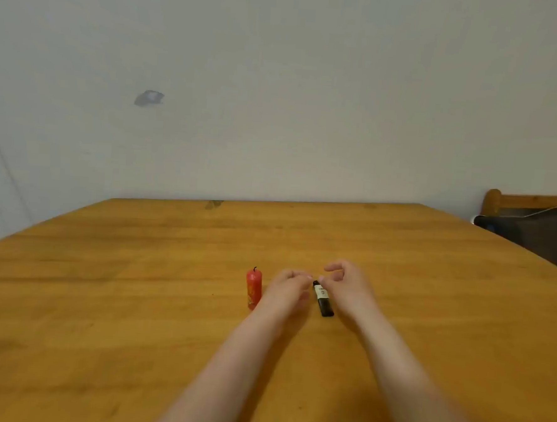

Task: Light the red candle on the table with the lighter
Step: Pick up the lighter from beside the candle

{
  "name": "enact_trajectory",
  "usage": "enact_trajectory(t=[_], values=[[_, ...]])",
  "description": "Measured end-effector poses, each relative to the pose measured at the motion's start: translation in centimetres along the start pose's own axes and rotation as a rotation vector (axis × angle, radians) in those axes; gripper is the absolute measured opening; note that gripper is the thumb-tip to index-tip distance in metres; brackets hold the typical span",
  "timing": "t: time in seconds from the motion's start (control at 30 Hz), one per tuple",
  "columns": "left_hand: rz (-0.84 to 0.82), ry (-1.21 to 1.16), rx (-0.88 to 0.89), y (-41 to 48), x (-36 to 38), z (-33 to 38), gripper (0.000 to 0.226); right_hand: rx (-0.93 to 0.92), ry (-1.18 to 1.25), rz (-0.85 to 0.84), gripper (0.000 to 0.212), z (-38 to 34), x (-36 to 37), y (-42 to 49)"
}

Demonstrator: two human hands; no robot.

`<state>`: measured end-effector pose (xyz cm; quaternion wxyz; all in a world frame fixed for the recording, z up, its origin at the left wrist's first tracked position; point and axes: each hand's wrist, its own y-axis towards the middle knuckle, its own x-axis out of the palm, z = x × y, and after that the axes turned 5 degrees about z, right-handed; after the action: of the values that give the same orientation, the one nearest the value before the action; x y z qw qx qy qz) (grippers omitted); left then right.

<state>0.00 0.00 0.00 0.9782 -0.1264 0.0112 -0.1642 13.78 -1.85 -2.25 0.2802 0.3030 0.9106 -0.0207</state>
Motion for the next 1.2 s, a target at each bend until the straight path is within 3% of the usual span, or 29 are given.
enact_trajectory(t=[0.3, 0.57, 0.83, 1.0, 1.2], values=[[0.007, -0.145, -0.049, 1.4, 0.7, -2.1, 0.012, -0.075, -0.296, 0.006, 0.033, 0.9, 1.4, -0.8], [0.001, -0.295, -0.126, 2.0, 0.2, -2.2, 0.017, -0.071, -0.264, 0.002, 0.044, 0.9, 1.9, -1.0], [-0.008, -0.305, -0.156, 1.3, 0.7, -1.8, 0.024, -0.022, -0.268, -0.044, 0.039, 0.7, 1.9, -1.1], [0.017, -0.371, -0.106, 1.1, 0.8, -0.9, 0.026, -0.025, -0.114, -0.034, 0.020, 0.2, 1.6, -1.1], [0.044, -0.413, -0.001, 0.5, 0.3, 0.5, 0.035, 0.042, 0.259, -0.026, 0.017, -1.1, 0.9, -1.4]])
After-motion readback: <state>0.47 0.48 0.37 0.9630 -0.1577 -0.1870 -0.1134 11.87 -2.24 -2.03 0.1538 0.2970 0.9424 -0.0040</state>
